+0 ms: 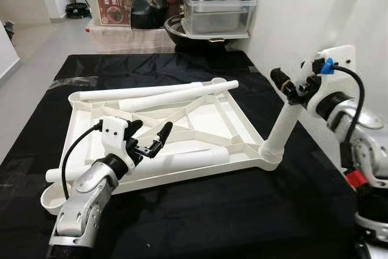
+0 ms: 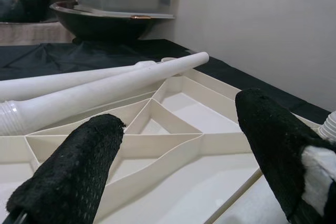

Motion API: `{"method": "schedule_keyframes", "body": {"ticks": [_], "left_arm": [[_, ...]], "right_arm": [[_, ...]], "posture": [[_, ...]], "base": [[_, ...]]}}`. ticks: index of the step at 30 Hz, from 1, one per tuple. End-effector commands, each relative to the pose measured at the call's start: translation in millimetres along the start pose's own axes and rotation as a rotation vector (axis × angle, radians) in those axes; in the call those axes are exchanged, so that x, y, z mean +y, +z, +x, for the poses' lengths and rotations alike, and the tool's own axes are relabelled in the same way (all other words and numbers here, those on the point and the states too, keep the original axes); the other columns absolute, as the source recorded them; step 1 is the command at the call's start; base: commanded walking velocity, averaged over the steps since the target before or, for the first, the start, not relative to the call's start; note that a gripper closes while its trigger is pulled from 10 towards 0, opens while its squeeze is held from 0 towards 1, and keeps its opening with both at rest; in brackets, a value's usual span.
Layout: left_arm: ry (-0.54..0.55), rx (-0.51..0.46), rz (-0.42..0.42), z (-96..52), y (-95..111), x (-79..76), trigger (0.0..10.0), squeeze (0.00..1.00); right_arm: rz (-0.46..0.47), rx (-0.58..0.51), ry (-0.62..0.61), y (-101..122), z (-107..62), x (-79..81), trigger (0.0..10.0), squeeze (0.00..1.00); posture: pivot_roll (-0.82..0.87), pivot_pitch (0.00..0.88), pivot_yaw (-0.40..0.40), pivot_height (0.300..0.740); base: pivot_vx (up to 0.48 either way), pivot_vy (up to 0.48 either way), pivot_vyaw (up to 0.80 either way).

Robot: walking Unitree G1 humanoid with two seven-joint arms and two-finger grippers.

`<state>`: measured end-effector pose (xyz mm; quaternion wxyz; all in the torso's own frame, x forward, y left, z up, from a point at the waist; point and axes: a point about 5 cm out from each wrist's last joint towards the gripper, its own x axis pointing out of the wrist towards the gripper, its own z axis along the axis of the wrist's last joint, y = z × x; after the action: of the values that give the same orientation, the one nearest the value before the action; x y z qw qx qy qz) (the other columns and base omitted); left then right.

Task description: Building children table

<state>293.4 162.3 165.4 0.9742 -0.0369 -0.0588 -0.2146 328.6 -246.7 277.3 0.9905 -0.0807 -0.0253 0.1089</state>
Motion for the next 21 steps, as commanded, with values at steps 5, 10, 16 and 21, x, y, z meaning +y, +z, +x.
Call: {"method": "schedule_keyframes", "body": {"ticks": [5,10,16,21], "left_arm": [[-0.009,0.001,0.006,3.0,0,0.4,10.0,0.0],[-0.004,-0.002,0.01,1.7,1,1.6,10.0,0.0],[0.001,0.0,0.011,-0.8,0,1.8,10.0,0.0],[0.004,0.002,0.013,-1.1,-1,1.7,10.0,0.0]], "right_arm": [[0.049,0.044,0.021,-7,7.3,-25.9,7.5,0.0],[0.094,0.038,0.029,-9,13.3,-29.7,0.0,0.0],[0.168,0.013,-0.02,-11,19.0,-31.3,0.0,0.0],[0.291,0.01,-0.224,-18,22.8,-23.5,0.0,0.0]], "posture": [[-0.02,0.0,-0.069,0.74],[-0.01,0.0,-0.076,0.74],[-0.01,0.0,-0.086,0.74],[-0.01,0.0,-0.084,0.74]], "base": [[0.0,0.0,0.0],[0.0,0.0,0.0],[0.0,0.0,0.0],[0.0,0.0,0.0]]}}
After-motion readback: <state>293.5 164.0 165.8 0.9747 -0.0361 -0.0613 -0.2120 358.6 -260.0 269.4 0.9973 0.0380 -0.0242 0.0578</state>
